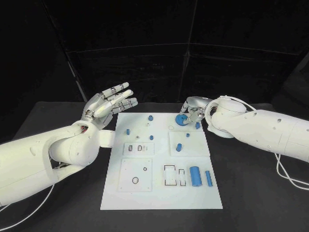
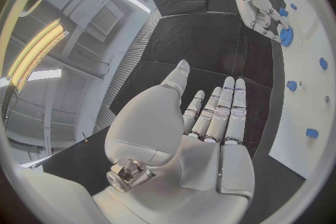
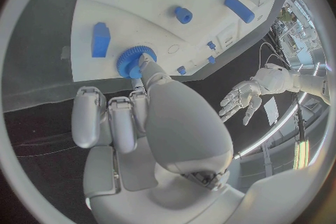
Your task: Assemble the parts on the task board
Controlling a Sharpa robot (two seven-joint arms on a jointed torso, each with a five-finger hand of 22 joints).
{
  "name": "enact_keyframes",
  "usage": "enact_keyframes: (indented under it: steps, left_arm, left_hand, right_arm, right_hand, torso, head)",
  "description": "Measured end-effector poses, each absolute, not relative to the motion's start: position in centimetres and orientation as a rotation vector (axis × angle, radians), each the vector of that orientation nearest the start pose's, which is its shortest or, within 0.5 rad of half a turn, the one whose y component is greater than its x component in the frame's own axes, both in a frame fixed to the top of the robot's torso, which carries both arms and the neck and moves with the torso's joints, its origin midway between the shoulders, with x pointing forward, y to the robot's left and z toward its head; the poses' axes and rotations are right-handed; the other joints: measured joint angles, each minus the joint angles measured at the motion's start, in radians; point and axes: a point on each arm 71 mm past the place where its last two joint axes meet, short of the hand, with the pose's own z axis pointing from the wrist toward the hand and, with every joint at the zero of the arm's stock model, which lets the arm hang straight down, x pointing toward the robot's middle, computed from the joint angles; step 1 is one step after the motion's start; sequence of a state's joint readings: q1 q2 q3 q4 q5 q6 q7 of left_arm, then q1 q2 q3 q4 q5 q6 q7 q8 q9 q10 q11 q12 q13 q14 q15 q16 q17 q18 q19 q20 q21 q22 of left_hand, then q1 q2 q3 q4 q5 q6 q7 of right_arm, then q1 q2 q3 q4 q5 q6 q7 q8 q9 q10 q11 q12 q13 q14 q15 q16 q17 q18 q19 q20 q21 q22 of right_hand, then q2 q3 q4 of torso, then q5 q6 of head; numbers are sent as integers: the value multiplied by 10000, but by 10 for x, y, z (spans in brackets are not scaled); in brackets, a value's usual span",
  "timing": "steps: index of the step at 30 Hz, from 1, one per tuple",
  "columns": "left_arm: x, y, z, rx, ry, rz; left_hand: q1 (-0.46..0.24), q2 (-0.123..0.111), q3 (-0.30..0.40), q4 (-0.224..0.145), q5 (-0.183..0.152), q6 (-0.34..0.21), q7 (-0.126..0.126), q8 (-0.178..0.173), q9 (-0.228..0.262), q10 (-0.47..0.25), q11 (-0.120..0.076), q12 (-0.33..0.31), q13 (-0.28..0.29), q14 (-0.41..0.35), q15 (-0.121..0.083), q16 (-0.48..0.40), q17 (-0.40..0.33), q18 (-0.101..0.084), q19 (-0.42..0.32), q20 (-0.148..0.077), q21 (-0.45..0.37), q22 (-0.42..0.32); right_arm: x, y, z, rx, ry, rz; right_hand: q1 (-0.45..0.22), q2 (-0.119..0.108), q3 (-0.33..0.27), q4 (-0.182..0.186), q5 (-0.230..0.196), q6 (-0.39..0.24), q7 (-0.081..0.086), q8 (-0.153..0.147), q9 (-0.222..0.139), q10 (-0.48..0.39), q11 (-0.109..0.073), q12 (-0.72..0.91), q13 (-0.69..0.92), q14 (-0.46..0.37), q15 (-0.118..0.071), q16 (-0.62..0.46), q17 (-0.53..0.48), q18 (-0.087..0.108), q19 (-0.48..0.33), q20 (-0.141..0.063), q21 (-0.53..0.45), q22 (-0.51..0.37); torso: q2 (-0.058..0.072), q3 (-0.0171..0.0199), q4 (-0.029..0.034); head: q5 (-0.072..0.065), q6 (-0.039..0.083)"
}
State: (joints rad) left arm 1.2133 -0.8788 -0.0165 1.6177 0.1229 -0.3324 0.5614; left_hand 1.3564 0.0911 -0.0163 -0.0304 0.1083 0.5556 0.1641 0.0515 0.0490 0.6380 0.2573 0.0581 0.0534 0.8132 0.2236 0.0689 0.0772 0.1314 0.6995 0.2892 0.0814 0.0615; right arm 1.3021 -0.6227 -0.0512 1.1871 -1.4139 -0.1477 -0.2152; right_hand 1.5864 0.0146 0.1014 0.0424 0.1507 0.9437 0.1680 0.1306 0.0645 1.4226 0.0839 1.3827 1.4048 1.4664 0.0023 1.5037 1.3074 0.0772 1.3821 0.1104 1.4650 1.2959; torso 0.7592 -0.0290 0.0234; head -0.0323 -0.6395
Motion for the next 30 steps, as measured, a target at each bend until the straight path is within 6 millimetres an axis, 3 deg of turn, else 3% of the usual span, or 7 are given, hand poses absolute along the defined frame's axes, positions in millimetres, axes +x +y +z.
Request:
enact_keyframes:
  steps: [5,12,20,30]
  left_arm:
    - [478,206,-148,-11402,12050,-17020]
    - [478,206,-148,-11406,12052,-17014]
    - [478,206,-148,-11413,12060,-17010]
    - [478,205,-148,-11417,12081,-17029]
  left_hand:
    - [0,0,0,0,0,0,0,0,0,0,0,0,0,0,0,0,0,0,0,0,0,0]
    - [0,0,0,0,0,0,0,0,0,0,0,0,0,0,0,0,0,0,0,0,0,0]
    - [39,38,0,-85,0,0,0,0,0,0,0,0,0,0,0,0,0,0,0,0,0,0]
    - [39,38,28,-112,0,0,0,0,0,0,0,0,0,0,0,0,0,0,0,0,0,0]
  right_arm:
    - [559,-190,-166,-911,17580,4293]
    - [547,-180,-163,-1122,17129,4830]
    - [529,-148,-153,-1400,16382,5750]
    - [524,-107,-148,-1570,15825,6249]
  right_hand:
    - [-27,20,401,-65,-23,59,-38,14,-1,34,0,232,-189,1,-1,0,0,1,32,-32,57,96]
    - [-636,-173,675,-69,-109,233,-210,36,-1,358,-247,376,-854,-28,-86,1,-1,-160,139,-68,103,122]
    - [-857,-263,786,-69,-202,262,-237,41,-1,393,-284,383,-987,-15,-100,5,-1,-157,210,-70,141,121]
    - [-959,-261,893,-41,-251,302,-272,27,-2,407,-300,382,-968,-15,-99,5,7,-155,280,-71,183,120]
  torso:
    - [1,3,-1]
    - [-2,6,-7]
    - [-9,-4,-6]
    - [7,-5,23]
  head:
    - [-12,5]
    - [-13,38]
    - [-19,126]
    - [72,85]
